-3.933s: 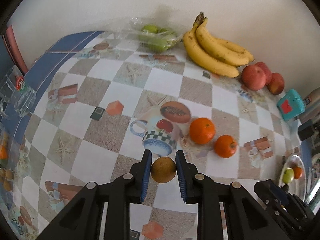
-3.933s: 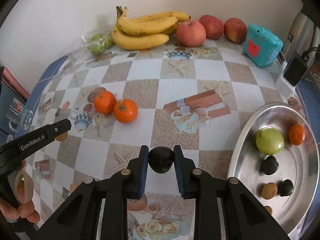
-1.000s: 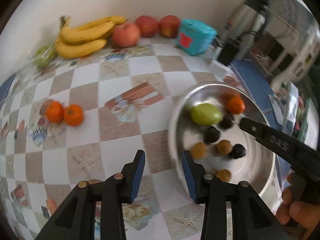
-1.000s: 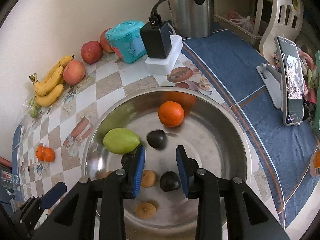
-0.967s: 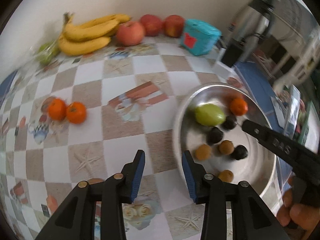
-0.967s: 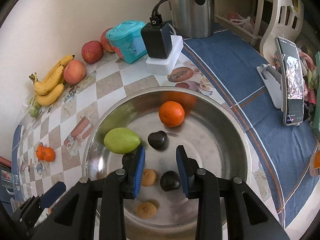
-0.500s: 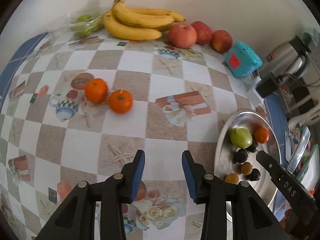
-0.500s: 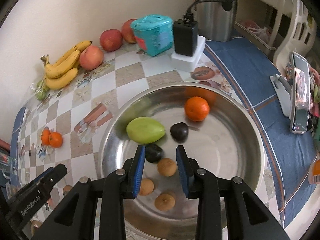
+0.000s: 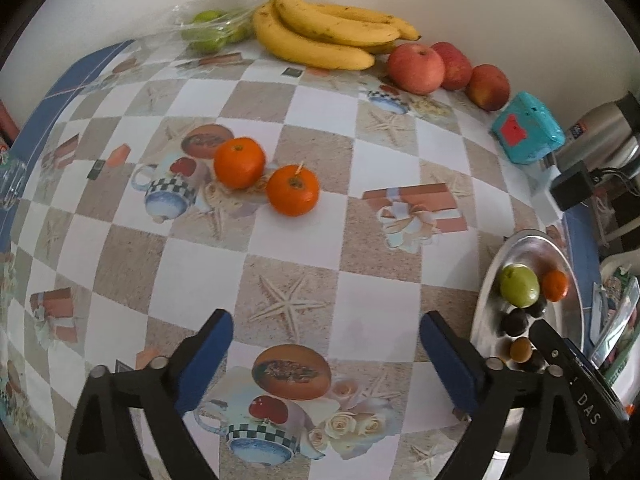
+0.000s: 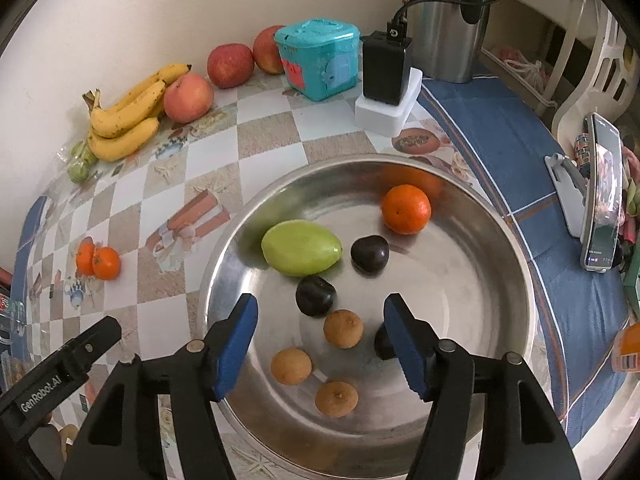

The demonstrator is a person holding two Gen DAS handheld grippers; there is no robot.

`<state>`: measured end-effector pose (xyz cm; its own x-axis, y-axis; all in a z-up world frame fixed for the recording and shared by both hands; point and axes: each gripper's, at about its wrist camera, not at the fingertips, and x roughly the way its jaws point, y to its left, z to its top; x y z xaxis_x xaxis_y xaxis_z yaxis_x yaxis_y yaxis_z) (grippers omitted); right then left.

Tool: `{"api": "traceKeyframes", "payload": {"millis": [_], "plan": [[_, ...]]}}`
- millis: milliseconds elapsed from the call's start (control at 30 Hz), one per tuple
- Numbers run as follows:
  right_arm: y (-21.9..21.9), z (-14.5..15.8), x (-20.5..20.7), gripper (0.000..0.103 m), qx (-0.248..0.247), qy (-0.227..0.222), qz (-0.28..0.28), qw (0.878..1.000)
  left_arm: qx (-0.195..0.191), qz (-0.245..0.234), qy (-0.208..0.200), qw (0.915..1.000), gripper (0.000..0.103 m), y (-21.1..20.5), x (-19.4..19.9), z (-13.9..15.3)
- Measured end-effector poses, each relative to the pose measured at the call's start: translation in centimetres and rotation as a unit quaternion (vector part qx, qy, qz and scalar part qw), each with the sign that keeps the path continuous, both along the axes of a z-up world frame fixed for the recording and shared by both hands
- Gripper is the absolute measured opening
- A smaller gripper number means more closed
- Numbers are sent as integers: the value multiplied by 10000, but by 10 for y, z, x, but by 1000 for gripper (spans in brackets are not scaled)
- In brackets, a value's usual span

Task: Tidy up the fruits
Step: 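Withdraw both open tools from the bowl toward the two oranges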

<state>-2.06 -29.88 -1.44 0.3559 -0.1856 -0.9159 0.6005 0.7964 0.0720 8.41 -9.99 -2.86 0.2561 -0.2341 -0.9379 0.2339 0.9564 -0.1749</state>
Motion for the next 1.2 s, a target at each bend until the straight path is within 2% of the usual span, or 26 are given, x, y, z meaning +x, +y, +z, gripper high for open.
{"api": "traceKeyframes", "payload": {"millis": [100, 167, 200, 233, 733, 1033, 1200], "plan": [[0, -1, 0, 67, -16, 35, -8, 10000, 76, 91, 1, 9999, 103, 2, 0, -2], [0, -1, 0, 79, -48, 52, -5, 10000, 137, 158, -25, 9998, 103, 3, 1, -2], [1, -2, 0, 90, -71, 60, -7, 10000, 169, 185, -32, 9997, 103, 4, 1, -3], [1, -2, 0, 91, -98, 63, -5, 9999, 190, 201, -33, 9996, 103, 4, 1, -3], [7, 2, 4, 91, -273, -103, 107, 9995, 206, 378, -57, 9991, 103, 14, 5, -3], [24, -2, 12, 91, -292, -6, 380, 9989, 198, 448, -116, 9987, 103, 25, 10, 2], [35, -3, 18, 91, -370, 50, 631, 9973, 234, 722, -249, 9968, 103, 44, 19, 8]]}}
